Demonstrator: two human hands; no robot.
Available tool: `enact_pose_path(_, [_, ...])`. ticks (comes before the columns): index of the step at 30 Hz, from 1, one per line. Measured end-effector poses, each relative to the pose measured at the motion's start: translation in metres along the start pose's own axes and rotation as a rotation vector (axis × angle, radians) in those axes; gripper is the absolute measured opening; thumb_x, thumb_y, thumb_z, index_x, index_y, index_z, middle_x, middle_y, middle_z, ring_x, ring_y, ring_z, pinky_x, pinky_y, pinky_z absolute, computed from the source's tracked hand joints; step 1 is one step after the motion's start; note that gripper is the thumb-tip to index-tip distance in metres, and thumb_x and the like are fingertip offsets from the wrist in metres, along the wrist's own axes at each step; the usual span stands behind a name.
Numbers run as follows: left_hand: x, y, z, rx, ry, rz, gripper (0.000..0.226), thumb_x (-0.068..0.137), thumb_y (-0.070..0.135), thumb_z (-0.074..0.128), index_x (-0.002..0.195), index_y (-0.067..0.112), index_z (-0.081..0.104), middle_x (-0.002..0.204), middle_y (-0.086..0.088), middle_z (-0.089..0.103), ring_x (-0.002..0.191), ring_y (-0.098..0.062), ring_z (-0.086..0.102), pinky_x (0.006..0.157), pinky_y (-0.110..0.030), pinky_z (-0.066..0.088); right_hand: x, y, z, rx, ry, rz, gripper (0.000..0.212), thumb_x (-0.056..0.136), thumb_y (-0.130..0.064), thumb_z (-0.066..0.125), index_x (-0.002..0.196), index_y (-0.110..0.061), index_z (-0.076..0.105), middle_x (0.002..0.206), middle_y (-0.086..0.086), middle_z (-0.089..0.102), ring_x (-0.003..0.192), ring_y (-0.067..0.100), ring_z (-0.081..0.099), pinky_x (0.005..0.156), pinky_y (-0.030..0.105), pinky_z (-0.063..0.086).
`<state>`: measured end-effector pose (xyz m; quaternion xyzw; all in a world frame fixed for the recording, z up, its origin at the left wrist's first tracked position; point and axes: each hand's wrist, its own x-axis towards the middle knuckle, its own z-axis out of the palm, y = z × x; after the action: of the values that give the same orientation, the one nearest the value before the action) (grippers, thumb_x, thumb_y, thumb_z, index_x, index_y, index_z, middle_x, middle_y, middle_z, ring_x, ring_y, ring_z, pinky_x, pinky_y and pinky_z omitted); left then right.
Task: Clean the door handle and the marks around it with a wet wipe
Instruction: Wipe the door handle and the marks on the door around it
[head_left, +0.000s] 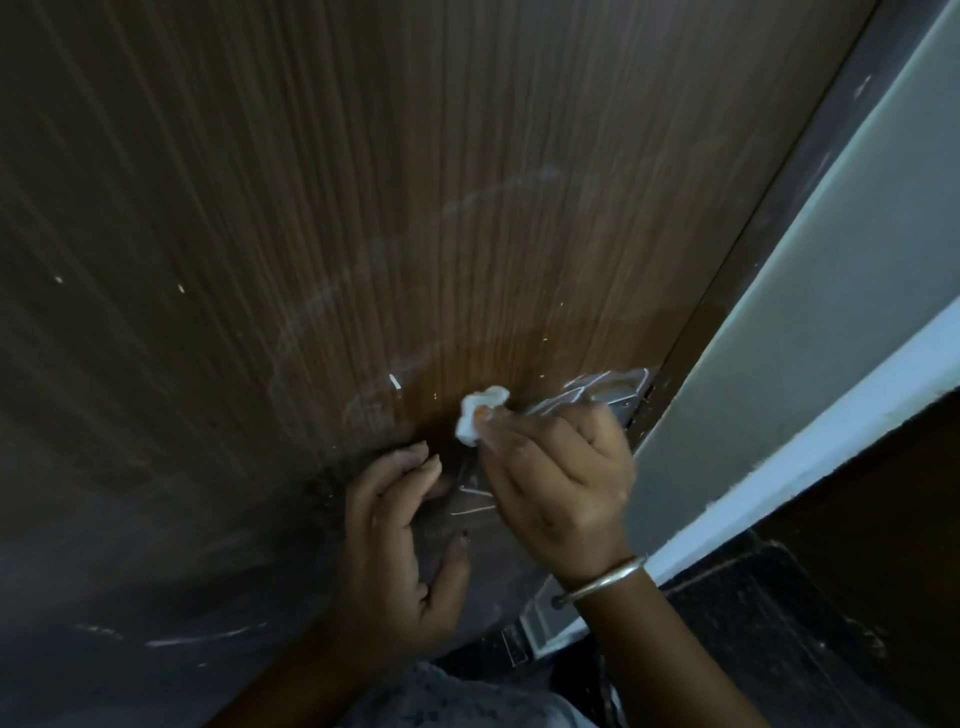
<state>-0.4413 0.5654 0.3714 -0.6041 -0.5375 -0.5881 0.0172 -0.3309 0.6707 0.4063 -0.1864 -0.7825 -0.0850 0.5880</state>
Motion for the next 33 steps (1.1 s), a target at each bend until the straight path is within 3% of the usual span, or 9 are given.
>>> enact_pose_path(3, [0.001, 0.000, -0.001, 0.004, -0.004, 0.000, 0.057, 0.077, 0.011, 0.058, 0.131, 0.013, 0.040, 0.142, 0.016, 0.028, 0.105, -0.017, 0.058, 0.092, -0.021, 0.047, -0.013, 0.025, -0.017, -0.088, 0.048, 0.199, 0.015, 0.083, -0.009, 0.069, 0.069, -0.005, 0.072, 0.066, 0.005, 0.068, 0.058, 0.018, 0.055, 0.062, 0.031, 0.040])
enact_pose_path(7, [0.003, 0.002, 0.001, 0.015, -0.016, 0.017, 0.058, 0.077, 0.011, 0.058, 0.131, 0.016, 0.038, 0.142, 0.017, 0.028, 0.104, -0.012, 0.057, 0.091, -0.020, 0.047, -0.012, 0.035, -0.024, -0.085, 0.133, 0.421, 0.019, 0.089, -0.018, 0.064, 0.078, -0.004, 0.072, 0.066, 0.004, 0.067, 0.059, 0.019, 0.054, 0.068, 0.026, 0.039])
enact_pose_path(13, [0.006, 0.006, 0.005, 0.014, -0.062, 0.047, 0.054, 0.077, 0.011, 0.057, 0.128, 0.011, 0.039, 0.140, 0.013, 0.031, 0.107, -0.019, 0.056, 0.094, -0.017, 0.045, -0.011, 0.009, -0.010, -0.032, 0.055, 0.263, 0.014, 0.085, -0.012, 0.067, 0.074, -0.005, 0.072, 0.066, 0.003, 0.066, 0.066, 0.011, 0.053, 0.068, 0.024, 0.041])
enact_pose_path(15, [0.006, 0.005, 0.005, 0.027, -0.078, 0.051, 0.053, 0.078, 0.011, 0.057, 0.128, 0.011, 0.040, 0.137, 0.010, 0.034, 0.106, -0.021, 0.057, 0.094, -0.019, 0.045, -0.007, 0.014, -0.015, -0.067, 0.055, 0.309, 0.015, 0.085, -0.014, 0.067, 0.072, -0.006, 0.070, 0.066, 0.003, 0.065, 0.067, 0.009, 0.052, 0.068, 0.023, 0.040])
enact_pose_path(21, [0.003, 0.001, 0.006, 0.014, -0.111, 0.070, 0.053, 0.079, 0.011, 0.057, 0.129, 0.015, 0.042, 0.142, 0.015, 0.030, 0.107, -0.018, 0.058, 0.092, -0.023, 0.048, 0.006, 0.048, -0.035, 0.033, 0.277, 0.980, 0.004, 0.083, -0.019, 0.069, 0.084, -0.022, 0.067, 0.072, -0.007, 0.065, 0.065, 0.000, 0.060, 0.066, 0.014, 0.051])
enact_pose_path(24, [0.004, 0.000, 0.007, 0.001, -0.117, 0.086, 0.055, 0.079, 0.011, 0.057, 0.131, 0.016, 0.038, 0.143, 0.014, 0.029, 0.107, -0.023, 0.059, 0.092, -0.023, 0.047, 0.007, 0.040, -0.033, 0.017, 0.244, 0.937, 0.002, 0.084, -0.021, 0.068, 0.085, -0.019, 0.068, 0.073, -0.011, 0.065, 0.067, 0.002, 0.062, 0.065, 0.018, 0.053])
enact_pose_path(26, [0.004, 0.000, 0.007, 0.011, -0.130, 0.089, 0.055, 0.080, 0.012, 0.057, 0.132, 0.016, 0.037, 0.143, 0.014, 0.029, 0.107, -0.027, 0.059, 0.092, -0.026, 0.048, 0.005, 0.026, -0.026, -0.016, 0.189, 0.776, 0.008, 0.083, -0.022, 0.067, 0.082, -0.015, 0.068, 0.072, -0.005, 0.064, 0.065, 0.015, 0.062, 0.061, 0.026, 0.051])
enact_pose_path(29, [0.006, 0.001, 0.007, 0.026, -0.144, 0.083, 0.055, 0.081, 0.013, 0.056, 0.132, 0.017, 0.038, 0.143, 0.014, 0.029, 0.108, -0.028, 0.058, 0.092, -0.031, 0.050, 0.002, 0.014, -0.018, -0.086, 0.118, 0.516, 0.014, 0.082, -0.017, 0.068, 0.074, -0.006, 0.068, 0.069, 0.003, 0.065, 0.061, 0.019, 0.058, 0.056, 0.028, 0.047])
enact_pose_path(33, [0.007, 0.002, 0.007, 0.000, -0.141, 0.079, 0.053, 0.080, 0.011, 0.057, 0.131, 0.013, 0.041, 0.142, 0.016, 0.029, 0.107, -0.021, 0.058, 0.093, -0.020, 0.046, 0.007, 0.023, -0.022, -0.004, 0.244, 0.682, 0.006, 0.082, -0.020, 0.069, 0.082, -0.014, 0.068, 0.073, -0.004, 0.064, 0.064, 0.021, 0.060, 0.056, 0.041, 0.052])
